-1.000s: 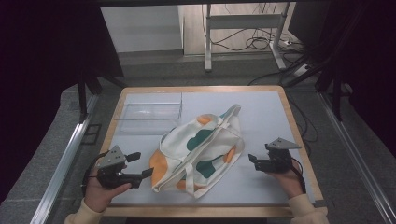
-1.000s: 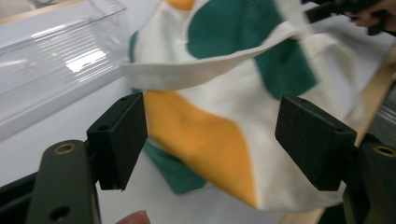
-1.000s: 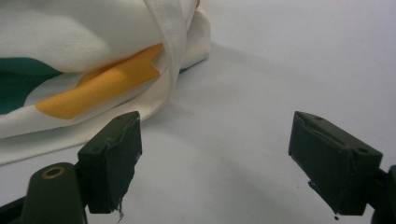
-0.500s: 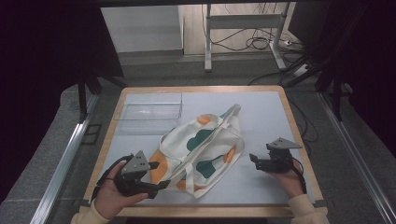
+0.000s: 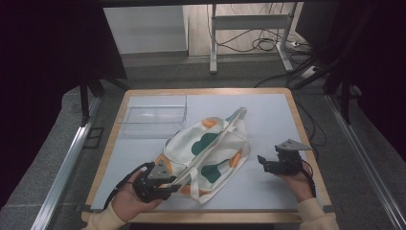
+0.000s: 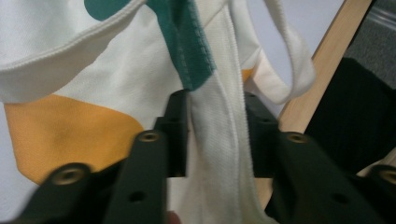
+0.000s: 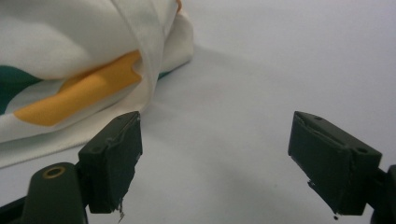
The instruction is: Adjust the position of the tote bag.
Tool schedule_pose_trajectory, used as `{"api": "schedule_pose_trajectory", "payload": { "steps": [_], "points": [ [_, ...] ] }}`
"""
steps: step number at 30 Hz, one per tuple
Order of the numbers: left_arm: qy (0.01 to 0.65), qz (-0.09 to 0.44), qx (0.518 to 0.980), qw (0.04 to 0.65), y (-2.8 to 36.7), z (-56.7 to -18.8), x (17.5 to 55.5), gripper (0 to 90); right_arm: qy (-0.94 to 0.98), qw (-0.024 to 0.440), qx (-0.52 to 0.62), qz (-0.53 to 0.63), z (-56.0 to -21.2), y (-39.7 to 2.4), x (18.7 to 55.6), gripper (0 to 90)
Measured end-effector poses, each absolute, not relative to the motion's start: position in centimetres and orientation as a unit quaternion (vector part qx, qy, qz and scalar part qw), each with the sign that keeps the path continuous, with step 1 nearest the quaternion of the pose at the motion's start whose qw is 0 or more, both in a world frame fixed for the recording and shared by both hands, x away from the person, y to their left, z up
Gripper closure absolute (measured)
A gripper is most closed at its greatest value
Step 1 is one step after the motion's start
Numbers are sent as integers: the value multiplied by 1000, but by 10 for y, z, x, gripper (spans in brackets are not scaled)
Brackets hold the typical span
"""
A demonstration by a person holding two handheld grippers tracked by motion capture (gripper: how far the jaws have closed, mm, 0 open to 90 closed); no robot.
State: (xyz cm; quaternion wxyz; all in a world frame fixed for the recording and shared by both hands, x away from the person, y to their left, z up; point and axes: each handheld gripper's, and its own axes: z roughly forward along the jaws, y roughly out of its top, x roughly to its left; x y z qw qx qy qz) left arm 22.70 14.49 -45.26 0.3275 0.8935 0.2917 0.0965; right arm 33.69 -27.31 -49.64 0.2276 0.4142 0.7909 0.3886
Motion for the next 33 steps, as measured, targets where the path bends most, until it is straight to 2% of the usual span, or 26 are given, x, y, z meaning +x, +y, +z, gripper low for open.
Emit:
{"api": "schedule_pose_trajectory", "payload": {
  "steps": [3, 7, 19, 27, 33],
  "points": [
    [291, 91, 893, 331, 147, -454, 229, 769, 804, 245, 383, 383, -481, -274, 340, 205],
    [292, 87, 892, 333, 150, -454, 232, 809, 823, 246, 336, 387, -456, -270, 346, 243],
    [287, 77, 893, 337, 154, -454, 236, 817, 883, 243, 221, 335, -398, -239, 412, 334],
    [295, 65, 888, 348, 156, -455, 239, 821, 909, 224, 174, 304, -383, -218, 448, 352],
    [296, 62, 887, 348, 159, -455, 241, 822, 928, 197, 127, 288, -381, -198, 474, 405]
  ]
}}
